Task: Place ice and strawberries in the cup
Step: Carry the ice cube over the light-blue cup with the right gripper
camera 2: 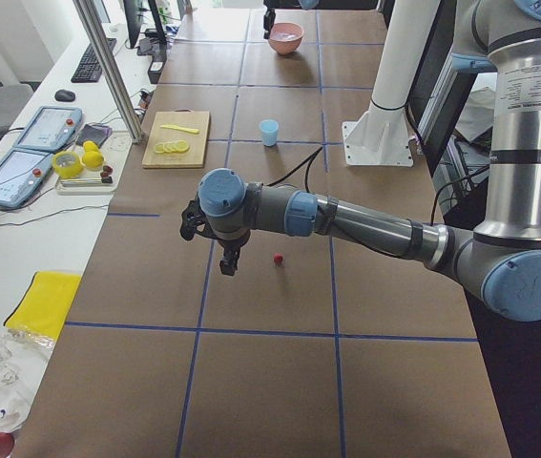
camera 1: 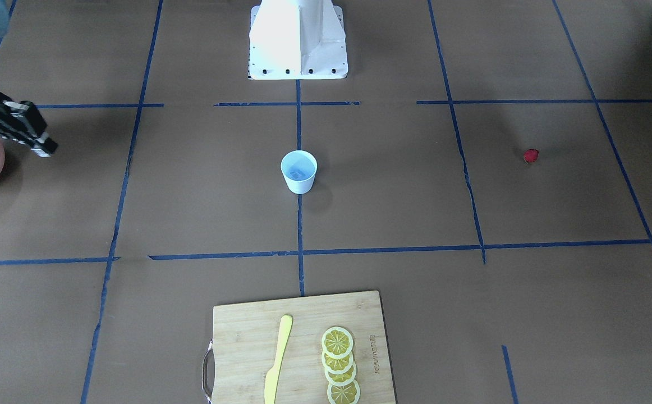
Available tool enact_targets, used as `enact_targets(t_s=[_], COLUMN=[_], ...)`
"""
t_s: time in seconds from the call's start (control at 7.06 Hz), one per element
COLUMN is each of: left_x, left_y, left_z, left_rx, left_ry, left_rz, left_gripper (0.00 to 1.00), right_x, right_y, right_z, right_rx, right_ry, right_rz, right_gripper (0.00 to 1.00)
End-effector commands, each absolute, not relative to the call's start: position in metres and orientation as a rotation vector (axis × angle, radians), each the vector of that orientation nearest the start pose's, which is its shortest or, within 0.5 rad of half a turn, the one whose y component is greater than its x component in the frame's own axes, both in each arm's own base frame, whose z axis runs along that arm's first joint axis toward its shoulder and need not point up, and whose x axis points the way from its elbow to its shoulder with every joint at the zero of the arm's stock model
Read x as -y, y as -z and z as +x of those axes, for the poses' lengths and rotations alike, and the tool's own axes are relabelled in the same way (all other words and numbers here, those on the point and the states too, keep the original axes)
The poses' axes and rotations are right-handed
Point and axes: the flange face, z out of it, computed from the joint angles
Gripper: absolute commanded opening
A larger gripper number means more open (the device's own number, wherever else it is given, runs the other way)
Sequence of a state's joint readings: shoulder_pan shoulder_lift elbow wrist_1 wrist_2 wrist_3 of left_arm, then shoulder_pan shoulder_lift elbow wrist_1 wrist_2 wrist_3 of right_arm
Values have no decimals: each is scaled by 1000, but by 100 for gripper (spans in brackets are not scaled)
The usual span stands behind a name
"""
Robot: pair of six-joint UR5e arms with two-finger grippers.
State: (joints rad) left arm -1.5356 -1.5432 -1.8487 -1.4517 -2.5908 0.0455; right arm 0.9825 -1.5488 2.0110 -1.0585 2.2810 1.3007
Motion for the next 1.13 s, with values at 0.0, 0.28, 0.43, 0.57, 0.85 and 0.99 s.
enact_targets(t_s=[0.0, 0.28, 0.43, 0.57, 0.85, 0.99], left_x=[476, 476, 476, 476, 475, 475], left_y=[-531, -531, -531, -531, -527, -528], left_z=[-32, -32, -32, -32, -32, -32], left_rx=[-1019, -1019, -1019, -1019, -1020, -1019], left_ry=[-138, -138, -138, -138, -141, -142], left_rz=[120, 120, 120, 120, 126, 127], left_gripper=[100, 100, 100, 100, 100, 100], right_x=[417, 397, 390, 393, 398, 398], right_y=[-270, -186, -173, -163, -164, -165], right_z=[-353, -468, -504, -532, -539, -539], right_rx=[1222, 1173, 1172, 1161, 1150, 1150], right_ry=[-383, -453, -476, -479, -485, -486], right_rz=[-75, -62, -48, -46, -39, -39], right_gripper=[0, 1, 1, 2, 5, 28])
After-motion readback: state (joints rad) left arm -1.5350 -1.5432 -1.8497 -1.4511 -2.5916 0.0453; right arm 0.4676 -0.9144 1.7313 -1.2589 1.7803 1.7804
